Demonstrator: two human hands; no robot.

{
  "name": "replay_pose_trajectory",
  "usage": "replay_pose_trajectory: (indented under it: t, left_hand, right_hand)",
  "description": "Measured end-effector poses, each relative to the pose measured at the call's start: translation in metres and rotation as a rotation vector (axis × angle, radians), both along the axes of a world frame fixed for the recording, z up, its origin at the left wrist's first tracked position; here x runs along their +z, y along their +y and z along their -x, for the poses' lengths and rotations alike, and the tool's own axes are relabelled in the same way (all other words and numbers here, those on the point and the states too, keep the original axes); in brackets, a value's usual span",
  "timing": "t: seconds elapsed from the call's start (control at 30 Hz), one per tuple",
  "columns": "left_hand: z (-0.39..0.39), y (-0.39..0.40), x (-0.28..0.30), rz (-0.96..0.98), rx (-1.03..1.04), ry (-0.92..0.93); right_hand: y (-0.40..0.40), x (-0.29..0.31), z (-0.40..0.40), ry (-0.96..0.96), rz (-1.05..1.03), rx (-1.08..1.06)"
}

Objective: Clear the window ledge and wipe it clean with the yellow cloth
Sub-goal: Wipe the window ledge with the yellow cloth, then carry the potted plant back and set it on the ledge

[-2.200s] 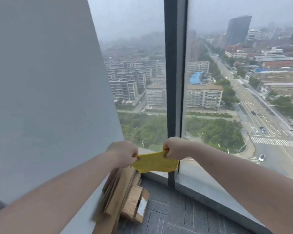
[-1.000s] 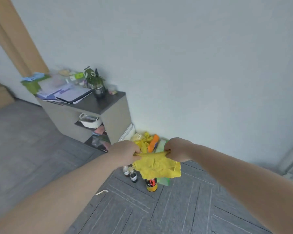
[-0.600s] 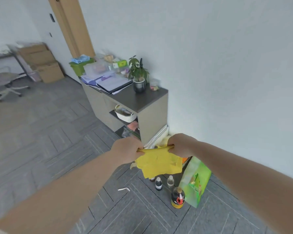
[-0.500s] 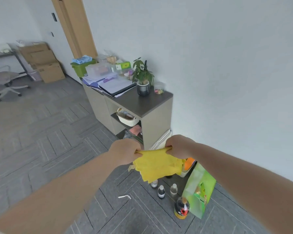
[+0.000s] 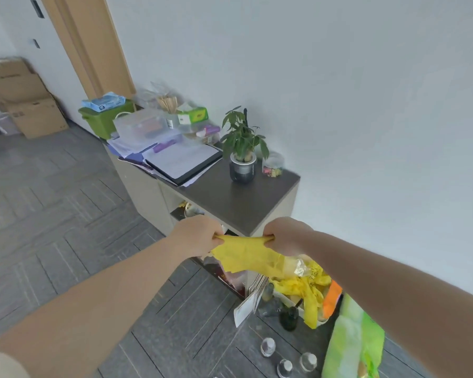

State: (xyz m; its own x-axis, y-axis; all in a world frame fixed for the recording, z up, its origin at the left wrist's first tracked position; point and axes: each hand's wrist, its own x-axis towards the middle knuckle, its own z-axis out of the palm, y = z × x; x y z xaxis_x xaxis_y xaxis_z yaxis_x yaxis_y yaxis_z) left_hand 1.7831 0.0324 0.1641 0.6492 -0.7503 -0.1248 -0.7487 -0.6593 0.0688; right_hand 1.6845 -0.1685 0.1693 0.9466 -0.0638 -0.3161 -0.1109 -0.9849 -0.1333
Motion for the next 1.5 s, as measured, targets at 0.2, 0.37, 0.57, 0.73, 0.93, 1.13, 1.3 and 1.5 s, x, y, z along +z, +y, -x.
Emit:
replay_pose_trajectory:
  t: [0.2,0.37,0.57,0.73,0.93,1.13,1.3,1.5]
  left_hand:
    - [-0.11,-0.025,-0.013,-0.067,-0.035,-0.014]
    - [-0.197,-0.045,-0.019,-0.115,-0.035,0.047]
    - [-0.274,-0.073,-0.035,-0.124,-0.084,0.039]
    - [-0.325,-0.103,-0.055,-0.117,-0.213,0.047]
    - [-0.383,-0.128,-0.071,-0.104,-0.468,-0.077]
    - [-0.43,-0.133,-0.095,-0.086,-0.667,-0.136]
    - [-0.444,-0.129,-0.131,-0.213,-0.869,-0.138]
    - [-0.44,-0.118,-0.182,-0.331,-0.98,-0.03]
  right_hand:
    - [-0.027,-0.022,-0.126,0.083,-0.03,0.064]
    - [-0.045,-0.036,-0.207,0.1,-0.097,0.054]
    - [-0.073,-0.059,-0.262,0.11,-0.166,-0.083]
    - [-0.09,-0.076,-0.293,0.112,-0.174,-0.185]
    - [-0.095,-0.094,-0.322,0.086,-0.145,-0.355]
    - [-0.082,-0.11,-0.345,0.064,-0.078,-0.424]
    - [-0.061,-0.139,-0.343,0.178,-0.046,-0.393]
    - [-0.042,-0.177,-0.336,0.49,-0.085,-0.26]
